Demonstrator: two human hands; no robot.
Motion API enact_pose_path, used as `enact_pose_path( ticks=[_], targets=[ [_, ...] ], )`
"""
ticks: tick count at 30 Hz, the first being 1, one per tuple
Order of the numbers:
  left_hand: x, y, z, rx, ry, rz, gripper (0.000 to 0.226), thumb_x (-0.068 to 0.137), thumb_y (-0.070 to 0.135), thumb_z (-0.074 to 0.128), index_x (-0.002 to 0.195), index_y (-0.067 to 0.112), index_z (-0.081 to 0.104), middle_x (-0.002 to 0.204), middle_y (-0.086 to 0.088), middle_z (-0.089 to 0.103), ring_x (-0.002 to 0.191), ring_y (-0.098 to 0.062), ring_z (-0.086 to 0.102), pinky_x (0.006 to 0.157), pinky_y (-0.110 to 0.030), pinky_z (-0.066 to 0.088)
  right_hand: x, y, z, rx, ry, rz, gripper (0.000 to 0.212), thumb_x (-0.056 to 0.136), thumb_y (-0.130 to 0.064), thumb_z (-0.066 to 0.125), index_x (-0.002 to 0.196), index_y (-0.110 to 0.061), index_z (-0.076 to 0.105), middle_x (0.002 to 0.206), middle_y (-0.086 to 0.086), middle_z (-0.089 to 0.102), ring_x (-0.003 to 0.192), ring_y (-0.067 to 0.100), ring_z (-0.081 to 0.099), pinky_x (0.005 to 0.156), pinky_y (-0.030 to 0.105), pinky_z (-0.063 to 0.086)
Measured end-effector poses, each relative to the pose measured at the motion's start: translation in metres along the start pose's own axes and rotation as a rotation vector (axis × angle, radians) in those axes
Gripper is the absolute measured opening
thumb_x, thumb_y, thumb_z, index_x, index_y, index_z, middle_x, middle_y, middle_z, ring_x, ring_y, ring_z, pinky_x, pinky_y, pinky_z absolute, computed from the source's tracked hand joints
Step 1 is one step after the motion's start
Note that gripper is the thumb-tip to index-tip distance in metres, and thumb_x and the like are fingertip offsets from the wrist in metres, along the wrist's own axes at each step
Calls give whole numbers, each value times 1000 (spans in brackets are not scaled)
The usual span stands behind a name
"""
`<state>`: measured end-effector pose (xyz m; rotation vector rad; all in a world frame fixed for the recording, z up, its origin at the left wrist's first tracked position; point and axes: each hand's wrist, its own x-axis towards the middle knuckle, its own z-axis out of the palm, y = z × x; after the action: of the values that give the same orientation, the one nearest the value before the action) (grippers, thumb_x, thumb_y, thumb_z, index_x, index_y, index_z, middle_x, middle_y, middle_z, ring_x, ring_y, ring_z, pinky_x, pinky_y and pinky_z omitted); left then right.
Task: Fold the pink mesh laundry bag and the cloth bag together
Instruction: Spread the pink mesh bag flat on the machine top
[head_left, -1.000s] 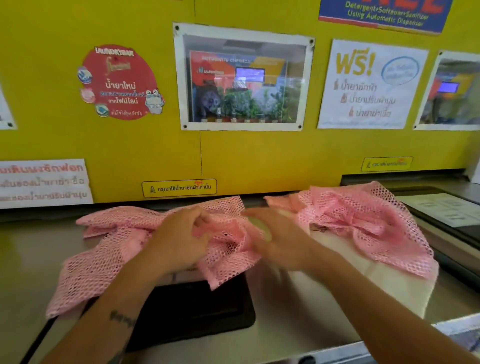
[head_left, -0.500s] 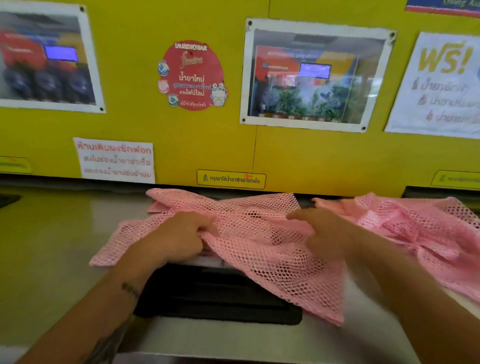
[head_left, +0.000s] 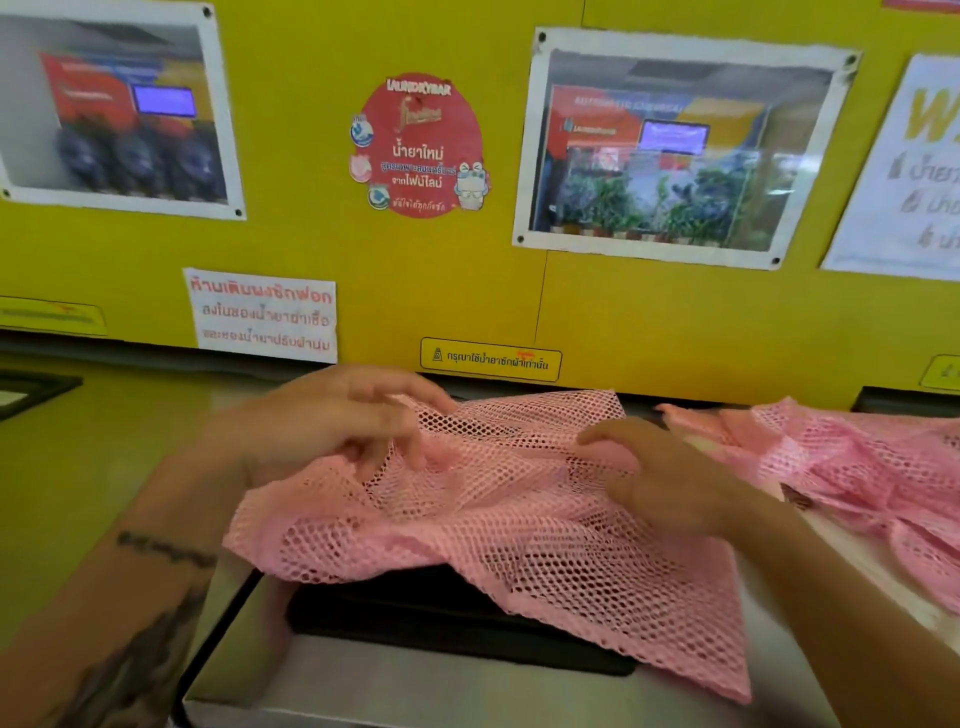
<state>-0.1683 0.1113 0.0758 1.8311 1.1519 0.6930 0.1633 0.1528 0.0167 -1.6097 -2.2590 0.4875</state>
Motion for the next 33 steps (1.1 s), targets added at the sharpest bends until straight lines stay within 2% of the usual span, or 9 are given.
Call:
enact_pose_path(
  ticks=[4,7,9,11,16,22,28,31,33],
  targets=[
    [27,-22,29,365,136,-70,34,88,42,66,122,42,58,114,12,69,98,-5,61,96,-36,48,5,0,42,-310,-53,100,71,83,-78,24,148,-56,7,166,4,12,152,32,7,117,65,7],
    [37,-52,48,719,-42,-259,72,88,66,45,152,42,21,162,0,22,144,-21,27,118,-44,22,2,-7,59,-321,-162,88,70,88,-76,13,150,-53,-9,167,1,-11,152,32,-13,116,64,-9],
    [39,-66,51,854,-20,-363,78,85,77,27,152,48,-2,165,3,-11,151,-29,-7,118,-60,4,-2,-11,58,-301,-150,56,68,90,-74,15,151,-52,-7,167,1,-13,152,30,-15,117,62,-10],
    [37,-64,53,865,-12,-472,77,84,79,20,149,51,-10,164,3,-19,150,-36,-12,116,-67,0,-3,-12,54,-286,-150,64,69,89,-76,15,151,-53,-6,167,0,-12,152,29,-14,118,63,-9],
    [14,-35,34,816,-65,-486,83,81,67,52,151,34,23,157,-3,34,139,-26,39,115,-41,32,-13,-15,31,-287,-200,116,81,80,-82,28,151,-50,7,166,1,12,150,30,18,118,57,21],
    [15,-23,16,738,56,-298,72,90,55,55,153,36,23,160,3,29,143,-21,34,116,-37,30,20,-17,1,-301,80,135,75,81,-68,42,148,-37,30,158,5,34,140,29,38,112,55,34],
    [42,-71,34,807,-39,-340,83,81,82,32,152,45,11,166,1,2,151,-29,8,118,-62,11,38,4,8,-205,-199,263,75,93,-68,22,152,-23,32,163,2,28,148,24,27,121,43,19],
    [38,-81,24,727,-27,-182,87,76,82,45,151,41,24,165,2,13,149,-20,16,120,-42,11,33,12,-3,-427,-188,405,93,82,-76,7,145,-19,43,159,11,35,141,31,37,116,51,28],
    [35,-78,15,639,117,-53,66,86,56,62,145,34,41,158,1,30,142,-16,29,114,-30,17,30,6,-5,-500,-128,374,101,71,-76,0,141,-19,46,155,12,42,137,33,41,112,56,31]
  ],
)
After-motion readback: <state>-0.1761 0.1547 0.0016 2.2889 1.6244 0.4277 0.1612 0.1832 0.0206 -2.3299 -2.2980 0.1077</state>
